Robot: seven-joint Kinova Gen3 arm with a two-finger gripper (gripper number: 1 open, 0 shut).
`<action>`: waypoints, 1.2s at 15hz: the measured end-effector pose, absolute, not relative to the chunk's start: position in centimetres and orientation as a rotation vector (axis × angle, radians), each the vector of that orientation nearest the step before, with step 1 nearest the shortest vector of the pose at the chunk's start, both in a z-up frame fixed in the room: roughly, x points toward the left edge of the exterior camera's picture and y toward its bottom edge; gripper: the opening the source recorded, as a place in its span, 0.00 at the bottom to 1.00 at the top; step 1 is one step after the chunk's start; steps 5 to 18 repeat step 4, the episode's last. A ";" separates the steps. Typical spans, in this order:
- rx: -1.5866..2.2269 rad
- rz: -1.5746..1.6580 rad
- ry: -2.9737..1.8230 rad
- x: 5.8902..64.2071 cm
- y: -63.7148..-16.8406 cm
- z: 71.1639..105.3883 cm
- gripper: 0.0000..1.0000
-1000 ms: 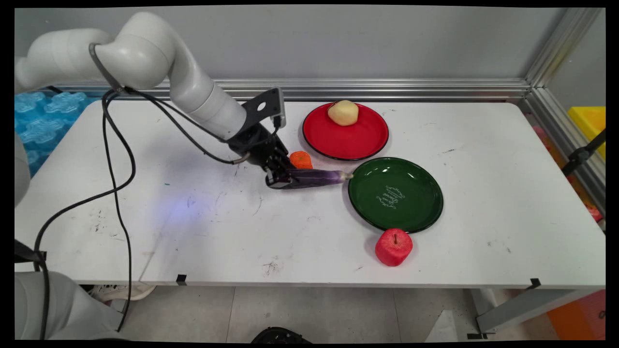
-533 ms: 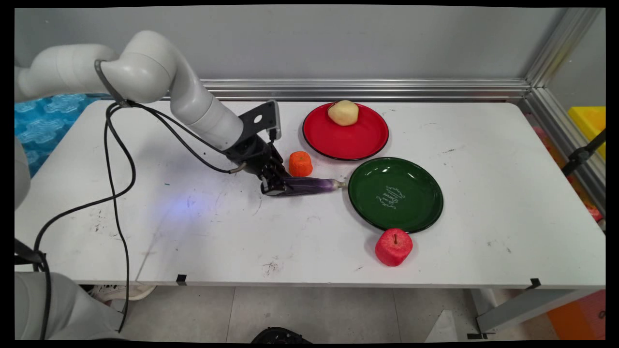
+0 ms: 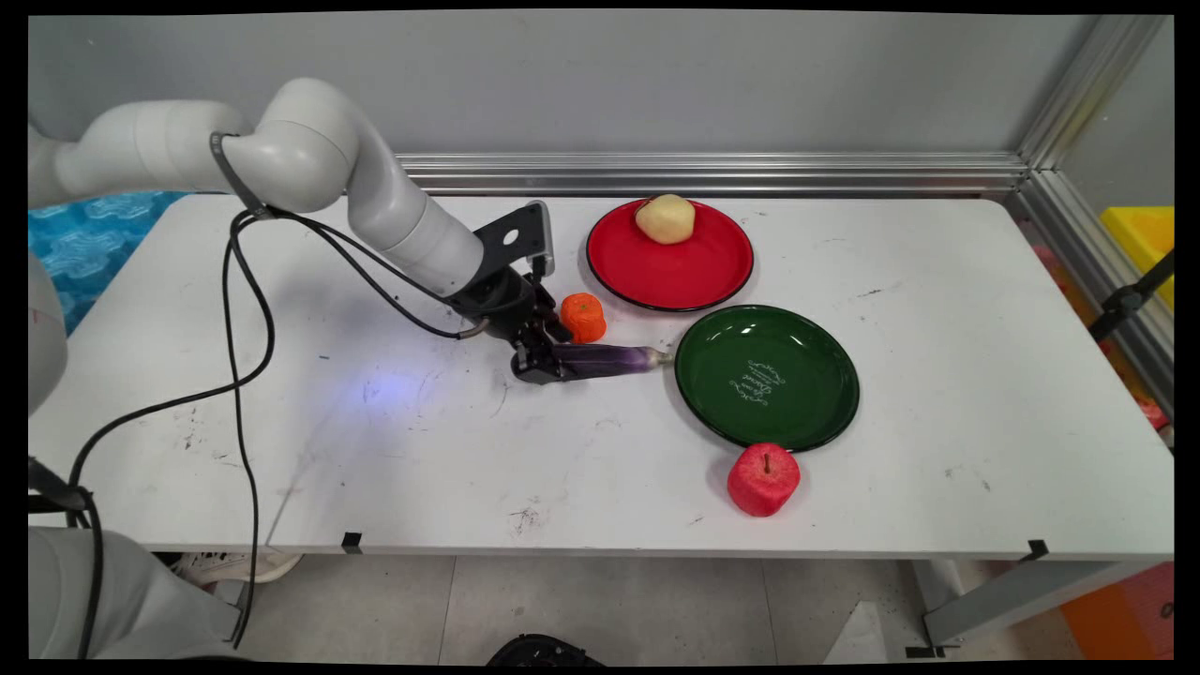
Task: Place the picked object on the table
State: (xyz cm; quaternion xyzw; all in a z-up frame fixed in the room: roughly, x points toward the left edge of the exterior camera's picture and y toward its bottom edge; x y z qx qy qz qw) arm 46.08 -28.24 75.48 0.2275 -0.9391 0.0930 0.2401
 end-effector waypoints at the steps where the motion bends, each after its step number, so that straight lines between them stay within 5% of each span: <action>1: 0.621 0.259 -2.567 46.0 -28.5 75.4 1.00; 18: 0.624 0.260 -2.562 45.7 -28.7 75.6 1.00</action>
